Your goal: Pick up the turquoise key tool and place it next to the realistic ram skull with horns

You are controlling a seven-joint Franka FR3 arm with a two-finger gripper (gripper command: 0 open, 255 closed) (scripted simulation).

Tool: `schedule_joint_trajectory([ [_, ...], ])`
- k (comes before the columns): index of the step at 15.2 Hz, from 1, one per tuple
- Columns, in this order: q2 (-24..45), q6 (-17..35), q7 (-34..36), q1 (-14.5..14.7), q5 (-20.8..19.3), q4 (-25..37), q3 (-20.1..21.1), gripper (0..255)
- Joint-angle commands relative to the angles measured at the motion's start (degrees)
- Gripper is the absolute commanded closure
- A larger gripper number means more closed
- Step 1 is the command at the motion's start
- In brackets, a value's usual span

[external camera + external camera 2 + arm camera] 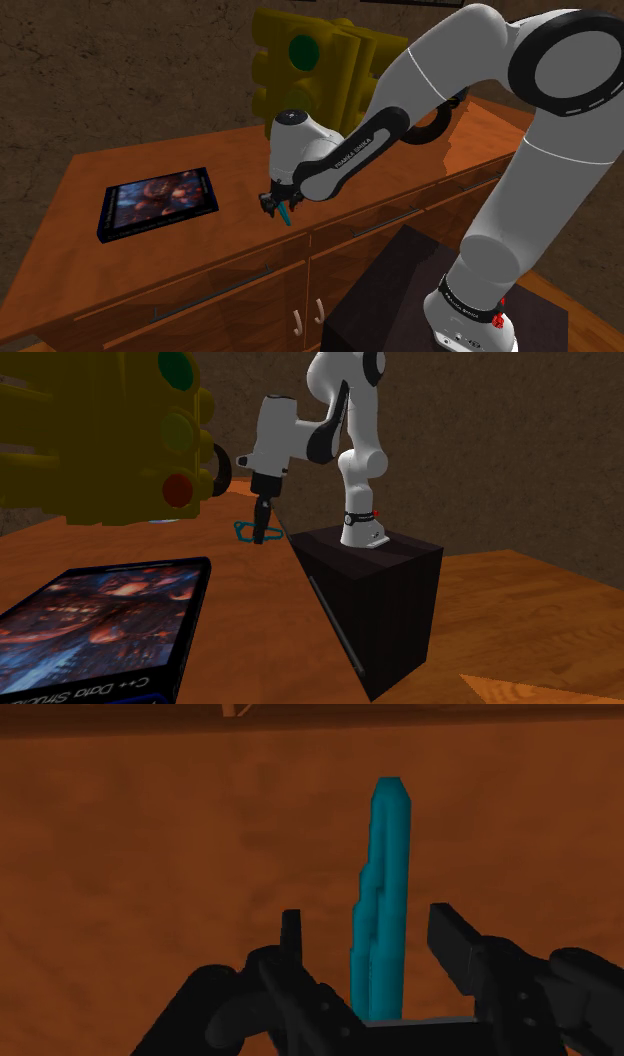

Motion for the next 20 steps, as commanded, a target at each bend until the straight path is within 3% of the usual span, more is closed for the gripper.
schedule_joint_trajectory([
  [1, 0.0, 0.0, 0.0, 0.0, 0.0, 0.0, 0.0, 255],
  [9, 0.0, 0.0, 0.0, 0.0, 0.0, 0.0, 0.0, 255],
  [20, -6.8, -7.9, -6.4, 0.5, 7.8, 2.6, 0.0, 255],
])
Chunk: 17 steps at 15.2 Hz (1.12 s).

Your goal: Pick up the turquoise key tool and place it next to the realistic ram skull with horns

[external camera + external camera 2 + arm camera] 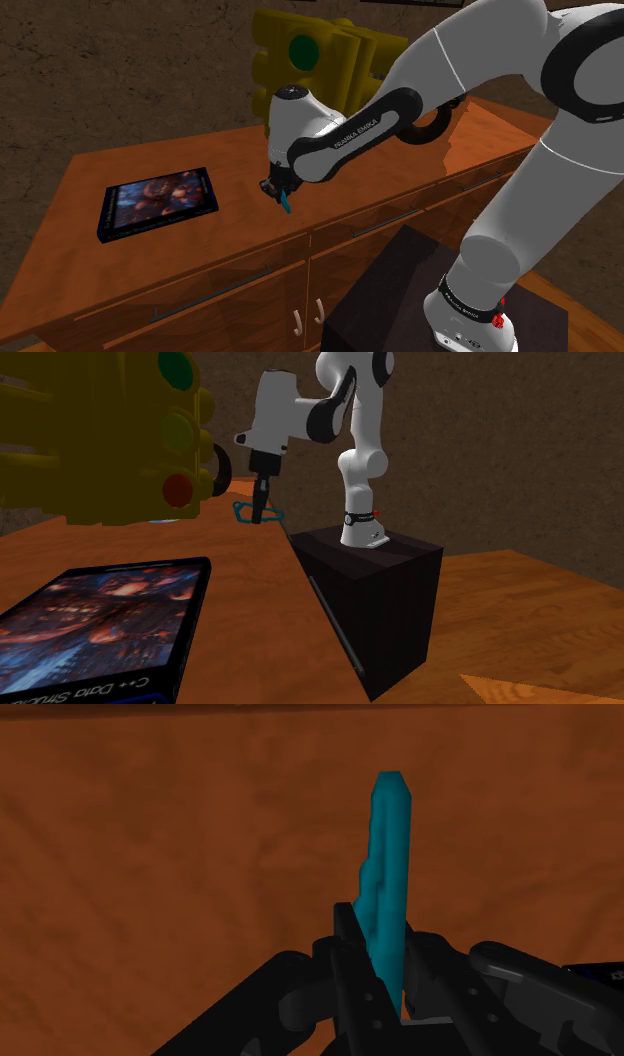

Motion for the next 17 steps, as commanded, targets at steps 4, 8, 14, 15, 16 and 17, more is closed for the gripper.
schedule_joint_trajectory([
  [4, -2.6, -4.0, -2.1, 0.4, 2.5, 1.8, -0.4, 255],
  [8, -4.3, -7.0, -3.4, 0.6, 3.9, 3.4, -0.7, 255],
  [14, -6.5, -11.7, -5.0, 0.9, 5.5, 6.2, -1.3, 255],
  [15, -6.8, -12.4, -5.2, 0.9, 5.8, 6.7, -1.4, 255],
  [16, -7.1, -13.2, -5.5, 1.0, 5.9, 7.2, -1.5, 255],
  [17, -7.4, -14.0, -5.7, 1.0, 6.1, 7.7, -1.6, 255],
])
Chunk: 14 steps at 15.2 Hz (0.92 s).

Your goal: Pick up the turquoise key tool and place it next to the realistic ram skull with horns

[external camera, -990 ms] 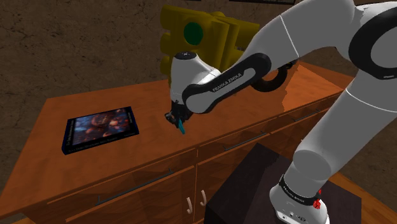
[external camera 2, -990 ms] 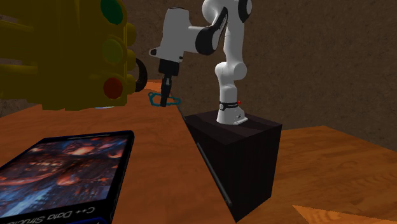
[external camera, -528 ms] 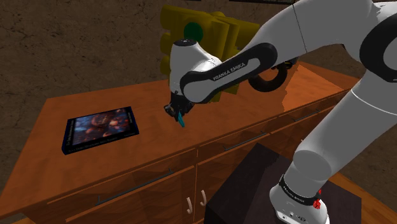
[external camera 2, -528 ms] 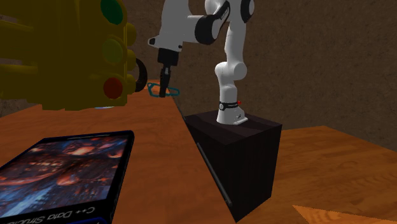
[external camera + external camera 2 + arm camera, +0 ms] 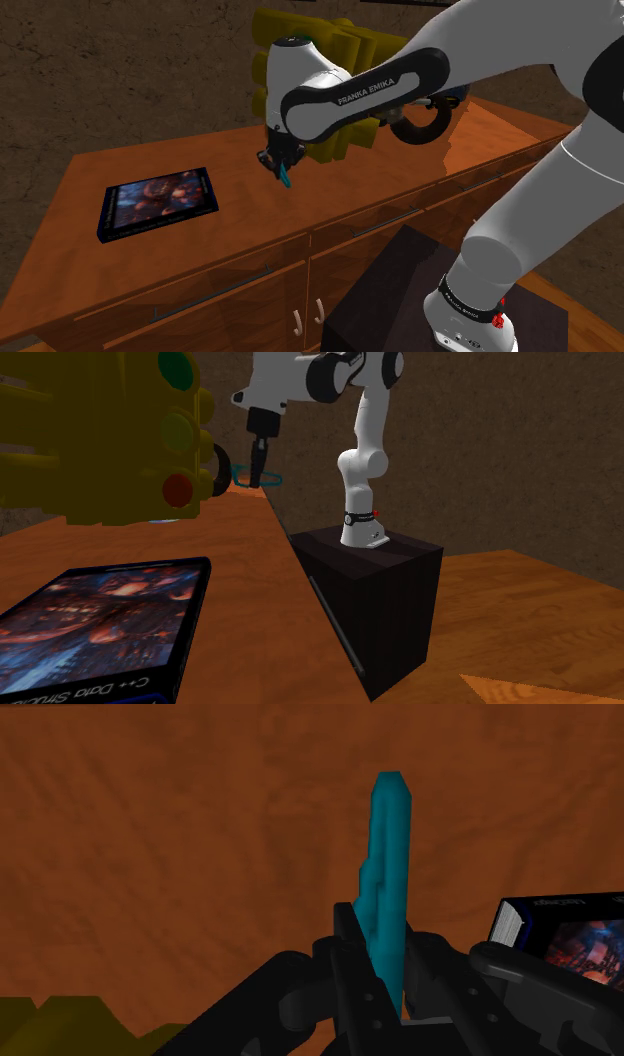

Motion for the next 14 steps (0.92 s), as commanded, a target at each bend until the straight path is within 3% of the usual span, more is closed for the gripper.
schedule_joint_trajectory([
  [1, -0.3, -1.6, -0.3, 0.0, 0.2, 1.3, -0.1, 255],
  [14, -2.4, -11.6, -2.1, 0.1, 1.5, 9.4, -1.1, 255],
])
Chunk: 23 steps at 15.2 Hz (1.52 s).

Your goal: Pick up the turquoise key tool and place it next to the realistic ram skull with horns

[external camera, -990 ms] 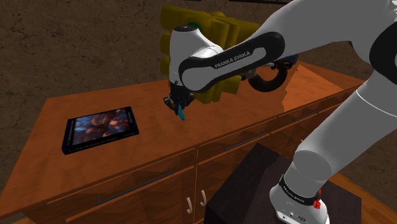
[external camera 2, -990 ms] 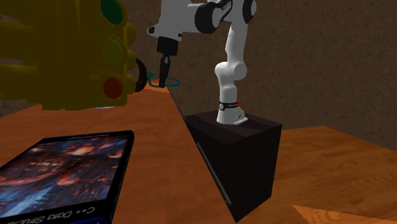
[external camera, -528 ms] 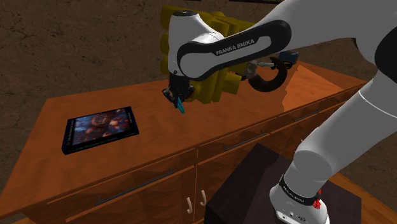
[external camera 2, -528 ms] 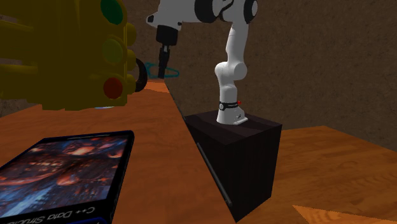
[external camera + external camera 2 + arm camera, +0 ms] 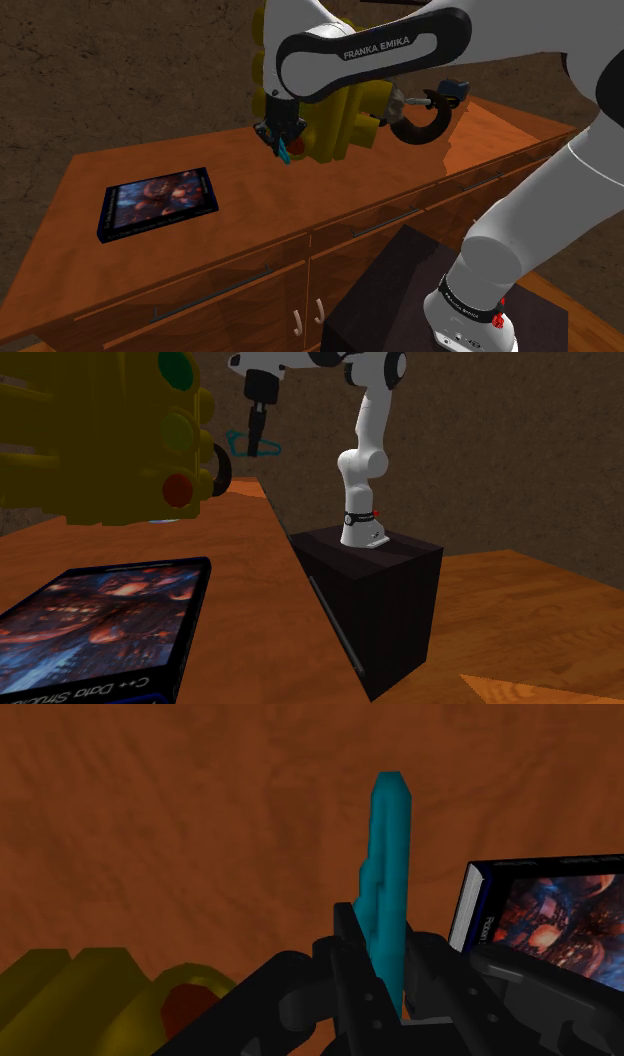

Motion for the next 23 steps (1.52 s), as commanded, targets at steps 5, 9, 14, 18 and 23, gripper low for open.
schedule_joint_trajectory([
  [5, -0.2, -4.7, -0.5, -0.1, 0.1, 4.5, -0.3, 255],
  [9, -0.1, -7.8, -0.8, -0.2, 0.1, 7.6, -0.5, 255],
  [14, 0.3, -11.6, -1.0, -0.3, 0.0, 11.9, -0.5, 255],
  [18, 0.9, -14.7, -1.1, -0.5, -0.3, 15.6, -0.5, 255],
  [23, 2.0, -18.7, -1.1, -0.6, -0.7, 20.5, -0.4, 255],
])
